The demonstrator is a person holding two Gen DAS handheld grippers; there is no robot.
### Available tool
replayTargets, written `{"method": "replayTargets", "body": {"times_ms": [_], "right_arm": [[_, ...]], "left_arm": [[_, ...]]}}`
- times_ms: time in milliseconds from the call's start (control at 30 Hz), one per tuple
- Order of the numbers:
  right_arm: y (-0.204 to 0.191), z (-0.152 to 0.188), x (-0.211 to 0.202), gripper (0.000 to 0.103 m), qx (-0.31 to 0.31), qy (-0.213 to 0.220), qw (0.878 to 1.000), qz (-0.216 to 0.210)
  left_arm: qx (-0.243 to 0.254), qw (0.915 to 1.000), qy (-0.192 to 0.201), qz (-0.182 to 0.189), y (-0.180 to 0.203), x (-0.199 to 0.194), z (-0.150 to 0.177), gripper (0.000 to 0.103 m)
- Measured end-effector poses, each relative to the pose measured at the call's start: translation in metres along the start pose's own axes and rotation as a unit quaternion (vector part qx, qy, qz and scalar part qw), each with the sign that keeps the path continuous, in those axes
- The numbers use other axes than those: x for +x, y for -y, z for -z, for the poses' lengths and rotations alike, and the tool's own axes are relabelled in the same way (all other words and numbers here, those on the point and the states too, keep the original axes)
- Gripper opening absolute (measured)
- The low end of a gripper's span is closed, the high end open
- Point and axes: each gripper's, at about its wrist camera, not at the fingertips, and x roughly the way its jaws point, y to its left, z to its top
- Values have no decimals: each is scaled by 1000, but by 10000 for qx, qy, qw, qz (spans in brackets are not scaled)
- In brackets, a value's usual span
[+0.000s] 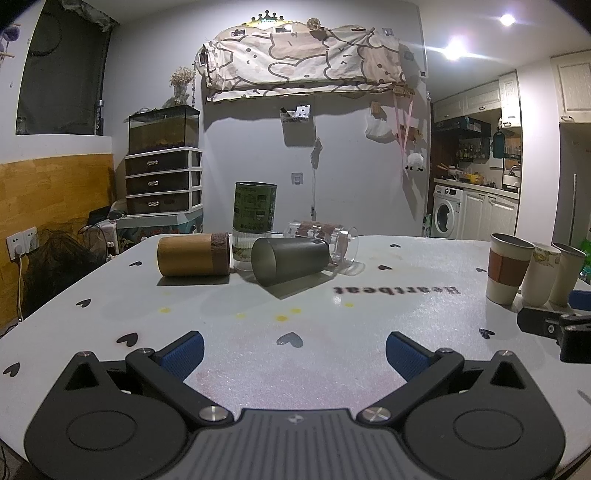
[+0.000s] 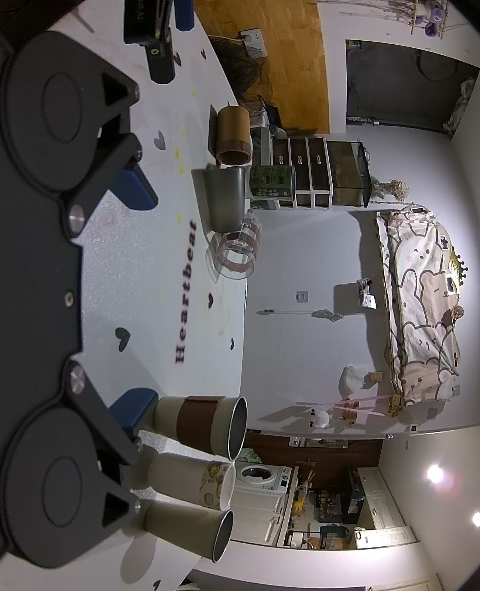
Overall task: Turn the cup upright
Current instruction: 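Move the left tool toward the green tin can on the table, then close the left tool around the green tin can's body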
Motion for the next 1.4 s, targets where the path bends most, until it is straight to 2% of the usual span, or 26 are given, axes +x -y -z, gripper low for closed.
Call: {"method": "replayTargets", "body": {"times_ms": [300, 500, 667, 767, 900, 1033, 1167, 1400], "right_arm": [[-1, 2, -4, 103, 6, 29, 10000, 4], [2, 4, -6, 103, 145, 16, 9999, -88], [3, 7, -9, 103, 179, 23, 9997, -181], [6, 10, -10, 103, 271, -21, 9994, -200], [10, 14, -10, 103, 534, -205, 9967, -573], [5, 17, -11, 103, 415, -260, 9964, -686], [5, 20, -13, 103, 242, -301, 9973, -633], [24, 24, -8, 103, 491, -366, 9969, -496]], "left_arm": [[90, 9999, 40, 140, -3, 4, -11, 103], [364, 9990, 264, -45, -5, 26, -49, 103], [190, 9996, 218, -29, -13, 69, -93, 103], [327, 9986, 286, -291, -11, 99, -116, 103], [551, 9955, 335, -697, -8, 139, -139, 103], [549, 9918, 316, -1112, -12, 181, -163, 103], [349, 9911, 161, -1271, -17, 219, -182, 103], [158, 9892, -53, -1457, -23, 267, -193, 102]]}}
